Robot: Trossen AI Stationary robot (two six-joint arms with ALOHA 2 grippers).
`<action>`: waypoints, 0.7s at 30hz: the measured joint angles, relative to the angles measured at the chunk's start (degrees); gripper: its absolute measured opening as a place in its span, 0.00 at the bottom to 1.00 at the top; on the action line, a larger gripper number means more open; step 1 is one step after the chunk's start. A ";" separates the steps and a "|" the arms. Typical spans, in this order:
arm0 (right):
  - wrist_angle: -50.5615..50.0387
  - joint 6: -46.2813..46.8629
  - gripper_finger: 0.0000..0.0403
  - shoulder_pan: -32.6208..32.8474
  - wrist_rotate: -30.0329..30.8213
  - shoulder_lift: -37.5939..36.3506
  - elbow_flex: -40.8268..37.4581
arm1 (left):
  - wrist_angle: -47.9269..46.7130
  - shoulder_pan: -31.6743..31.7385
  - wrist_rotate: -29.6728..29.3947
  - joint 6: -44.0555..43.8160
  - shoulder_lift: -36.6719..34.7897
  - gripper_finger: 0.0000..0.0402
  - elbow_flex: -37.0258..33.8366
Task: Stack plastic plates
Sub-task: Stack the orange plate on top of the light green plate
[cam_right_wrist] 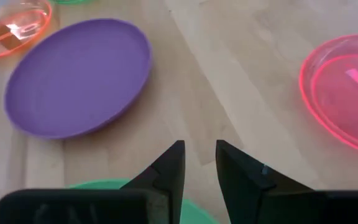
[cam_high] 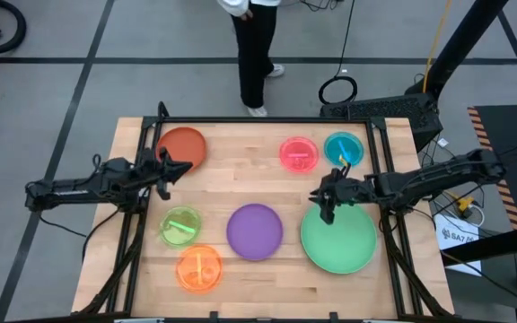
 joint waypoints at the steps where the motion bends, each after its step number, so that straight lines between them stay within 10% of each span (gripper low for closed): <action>1: 0.23 -0.32 0.21 -0.57 -0.04 0.00 0.00 | 1.50 -0.65 0.00 0.20 0.61 0.03 0.01; 21: 1.80 -8.71 0.21 -7.61 -0.29 0.00 7.05 | 15.67 -6.52 -2.05 0.31 21.09 0.03 0.01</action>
